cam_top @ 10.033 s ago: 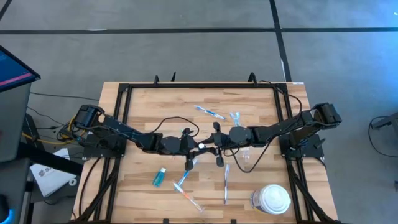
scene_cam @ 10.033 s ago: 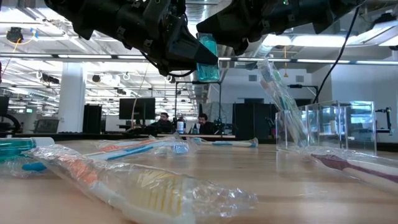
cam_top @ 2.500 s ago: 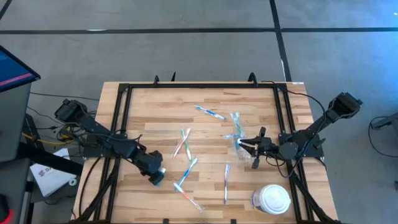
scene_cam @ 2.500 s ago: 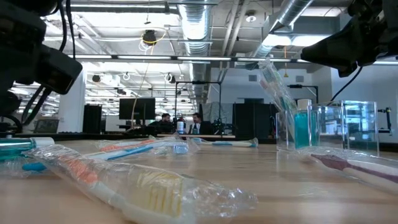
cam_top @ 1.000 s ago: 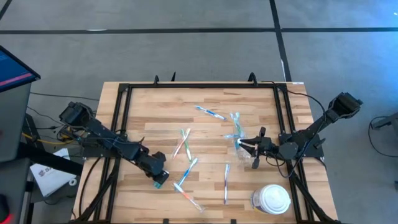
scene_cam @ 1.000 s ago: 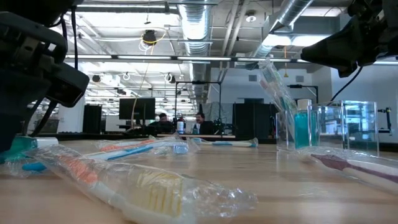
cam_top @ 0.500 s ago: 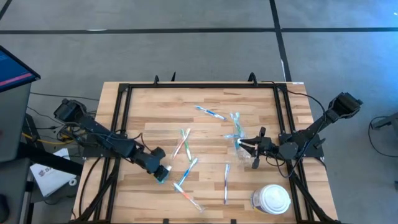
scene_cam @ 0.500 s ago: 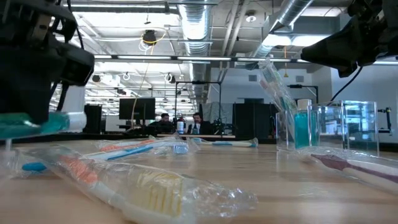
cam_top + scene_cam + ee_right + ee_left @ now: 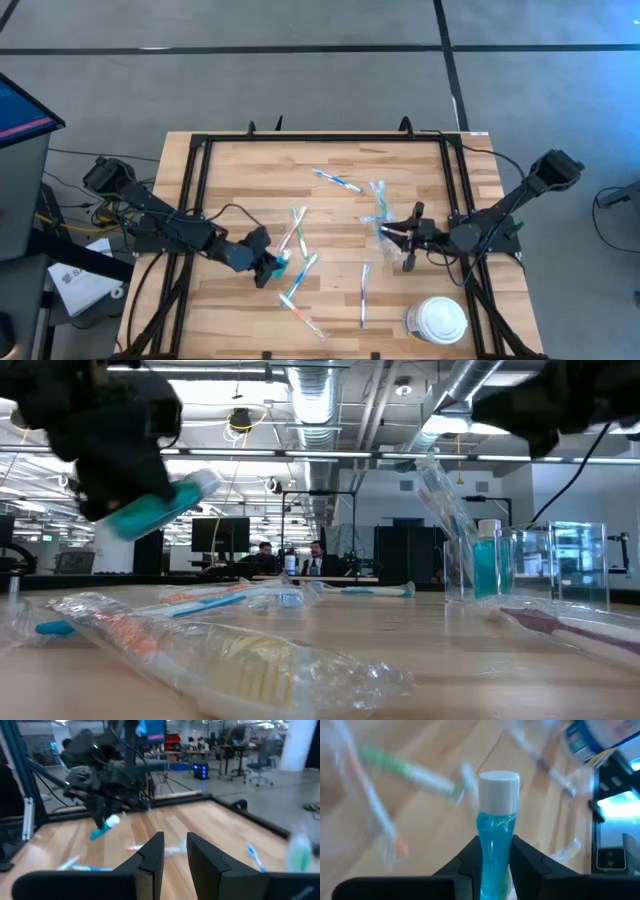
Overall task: Pick & Place toothbrushing station
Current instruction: Put the blue mouthwash into the transparent organizer
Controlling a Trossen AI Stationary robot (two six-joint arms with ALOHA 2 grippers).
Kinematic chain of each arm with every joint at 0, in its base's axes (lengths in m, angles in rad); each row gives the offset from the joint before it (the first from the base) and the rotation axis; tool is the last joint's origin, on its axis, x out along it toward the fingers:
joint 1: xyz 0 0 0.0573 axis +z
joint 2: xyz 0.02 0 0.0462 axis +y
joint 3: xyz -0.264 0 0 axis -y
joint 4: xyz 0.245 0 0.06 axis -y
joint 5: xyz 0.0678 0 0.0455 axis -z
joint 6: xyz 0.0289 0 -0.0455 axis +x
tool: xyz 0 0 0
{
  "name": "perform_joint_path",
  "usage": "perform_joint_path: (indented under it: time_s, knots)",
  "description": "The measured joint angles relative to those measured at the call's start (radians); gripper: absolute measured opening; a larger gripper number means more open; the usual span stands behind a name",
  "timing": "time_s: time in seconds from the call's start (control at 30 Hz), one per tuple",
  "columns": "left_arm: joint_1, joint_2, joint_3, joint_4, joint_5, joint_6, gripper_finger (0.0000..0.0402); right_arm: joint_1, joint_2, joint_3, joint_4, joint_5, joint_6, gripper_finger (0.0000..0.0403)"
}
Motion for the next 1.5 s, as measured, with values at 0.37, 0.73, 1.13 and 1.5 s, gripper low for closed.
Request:
perform_joint_path:
  time_s: [0.37,0.73,1.13,1.5]
  knots:
    - [0.093,0.0,0.001,0.305,-0.08,0.391,0.0068,-0.18,0.044,0.163,-0.114,-0.312,-0.004,0.0075]
    - [0.161,0.0,0.002,0.523,-0.079,0.651,0.0067,-0.287,0.228,0.34,-0.109,-0.423,-0.032,0.0075]
    - [0.172,0.081,0.04,0.607,-0.108,0.807,0.0067,-0.361,0.335,0.422,-0.075,-0.582,-0.03,0.0075]
    - [0.2,0.187,0.125,0.613,-0.156,0.914,0.0067,-0.378,0.335,0.422,-0.104,-0.708,-0.035,0.008]
